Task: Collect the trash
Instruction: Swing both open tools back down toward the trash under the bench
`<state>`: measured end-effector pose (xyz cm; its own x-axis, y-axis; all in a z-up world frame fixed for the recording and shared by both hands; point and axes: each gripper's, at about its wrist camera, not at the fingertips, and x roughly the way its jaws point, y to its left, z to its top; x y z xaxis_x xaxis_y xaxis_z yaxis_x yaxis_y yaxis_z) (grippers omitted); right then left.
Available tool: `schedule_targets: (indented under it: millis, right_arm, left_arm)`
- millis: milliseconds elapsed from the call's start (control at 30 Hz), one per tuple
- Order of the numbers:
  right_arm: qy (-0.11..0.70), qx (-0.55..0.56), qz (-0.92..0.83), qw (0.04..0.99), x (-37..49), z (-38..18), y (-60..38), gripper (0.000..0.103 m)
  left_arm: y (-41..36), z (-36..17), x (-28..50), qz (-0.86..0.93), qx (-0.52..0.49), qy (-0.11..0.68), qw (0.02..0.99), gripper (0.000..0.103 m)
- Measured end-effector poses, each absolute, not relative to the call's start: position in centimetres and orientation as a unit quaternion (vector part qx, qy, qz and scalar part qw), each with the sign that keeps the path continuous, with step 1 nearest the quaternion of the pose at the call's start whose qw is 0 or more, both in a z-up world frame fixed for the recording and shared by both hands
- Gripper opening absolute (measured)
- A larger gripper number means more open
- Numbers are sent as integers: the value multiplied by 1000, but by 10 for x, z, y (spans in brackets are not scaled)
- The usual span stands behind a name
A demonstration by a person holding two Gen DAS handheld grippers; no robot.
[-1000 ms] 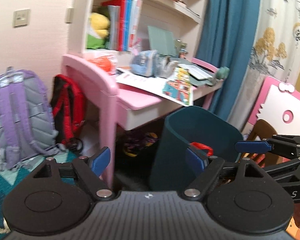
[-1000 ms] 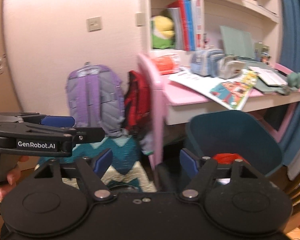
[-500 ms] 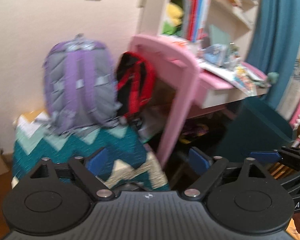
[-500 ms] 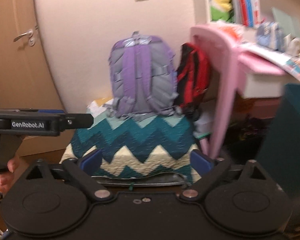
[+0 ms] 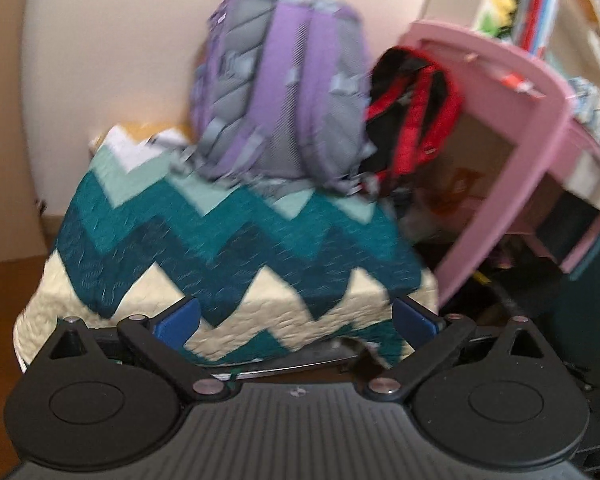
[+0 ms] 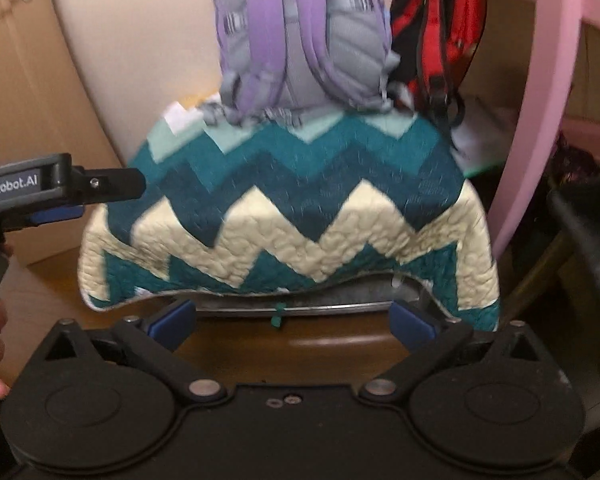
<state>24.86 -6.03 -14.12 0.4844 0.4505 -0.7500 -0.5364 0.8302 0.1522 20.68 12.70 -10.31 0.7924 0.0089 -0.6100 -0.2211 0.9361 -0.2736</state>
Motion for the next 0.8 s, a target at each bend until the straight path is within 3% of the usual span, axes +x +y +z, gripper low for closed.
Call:
schedule_targets:
  millis: [333,500,800]
  right_arm:
    - [527,-43,234,816,287,-296,-31,103]
    - [571,-96,231,782,295,-370,-26,101]
    - [661,-133,220,705,303,-479,-31,91]
  left_arm:
    - [155,-245,253,120,-185,424,878,103]
    - [164,-317,270,145,-198,465,851,103]
    - [167,-453,286,173,-209,588,762,103]
